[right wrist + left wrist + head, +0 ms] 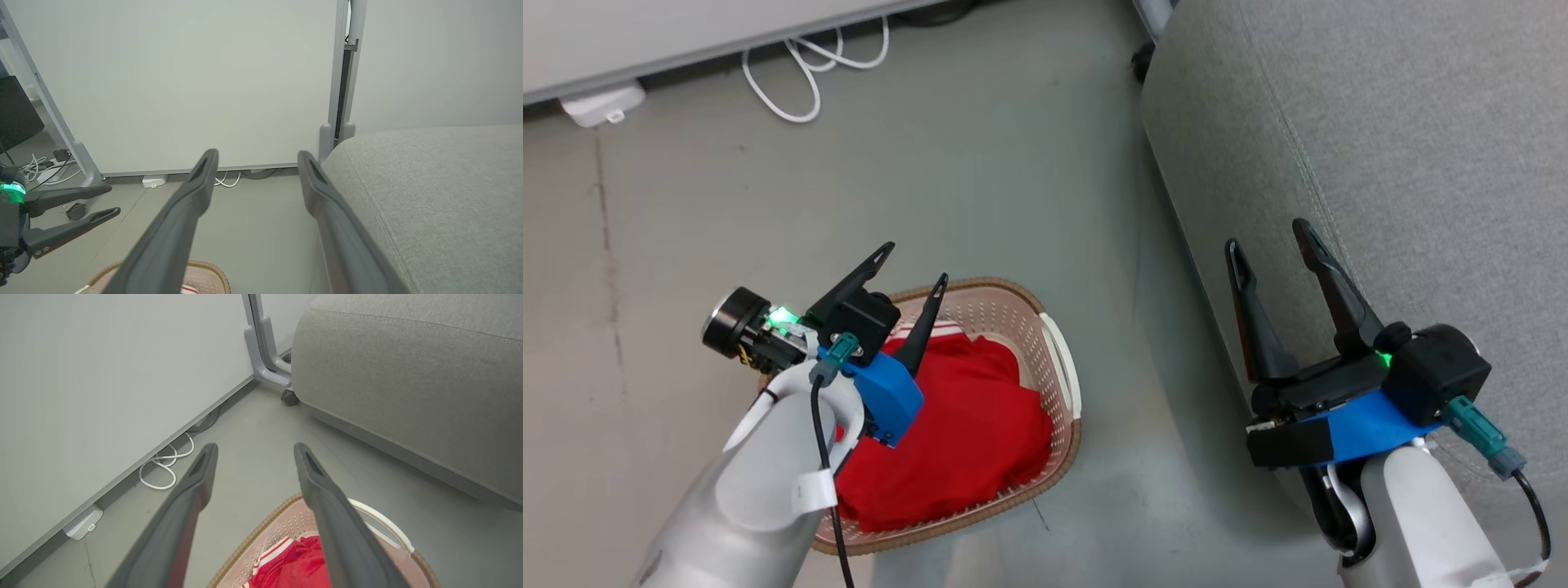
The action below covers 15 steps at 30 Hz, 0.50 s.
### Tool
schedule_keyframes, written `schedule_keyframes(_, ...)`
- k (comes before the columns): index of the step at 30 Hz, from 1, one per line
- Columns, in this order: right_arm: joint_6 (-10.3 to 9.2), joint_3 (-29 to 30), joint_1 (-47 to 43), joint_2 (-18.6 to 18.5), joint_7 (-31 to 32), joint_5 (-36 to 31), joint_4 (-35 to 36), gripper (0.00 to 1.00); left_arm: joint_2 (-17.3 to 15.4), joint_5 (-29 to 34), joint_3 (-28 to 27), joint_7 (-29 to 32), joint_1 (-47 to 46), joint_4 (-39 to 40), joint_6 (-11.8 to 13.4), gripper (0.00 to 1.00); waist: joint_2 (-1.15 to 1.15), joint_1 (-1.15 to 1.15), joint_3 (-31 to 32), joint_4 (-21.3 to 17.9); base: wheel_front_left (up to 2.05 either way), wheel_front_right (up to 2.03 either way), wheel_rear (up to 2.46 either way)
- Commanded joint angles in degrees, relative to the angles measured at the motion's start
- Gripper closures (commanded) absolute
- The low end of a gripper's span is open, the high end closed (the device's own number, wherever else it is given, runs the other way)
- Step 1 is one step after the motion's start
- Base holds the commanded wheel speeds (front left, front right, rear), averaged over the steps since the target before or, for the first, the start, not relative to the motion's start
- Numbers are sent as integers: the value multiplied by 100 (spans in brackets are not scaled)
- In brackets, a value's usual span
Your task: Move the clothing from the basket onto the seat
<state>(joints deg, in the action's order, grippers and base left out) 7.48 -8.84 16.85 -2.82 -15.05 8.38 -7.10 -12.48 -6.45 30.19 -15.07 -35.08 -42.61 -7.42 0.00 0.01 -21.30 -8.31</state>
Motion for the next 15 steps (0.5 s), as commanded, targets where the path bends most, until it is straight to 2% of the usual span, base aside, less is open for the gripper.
schedule_keyframes(1, 2, -17, 173, -13, -20, 30, 55, 0, -79, -65, 159, -11, -256, -172, -6, 0, 0, -1, -493, -305, 0, 0, 0)
schedule_keyframes(6, 2, -44, 426, -13, -20, 86, 181, 0, -185, -357, 933, 150, -868, -914, -7, 0, 0, -1, -1001, -464, 0, 0, 0)
schedule_keyframes(15, 2, -90, 799, -10, -20, 202, 449, 0, -413, -984, 2464, 732, -1665, -1697, -6, 0, 0, -1, -1807, -707, 0, 0, 0)
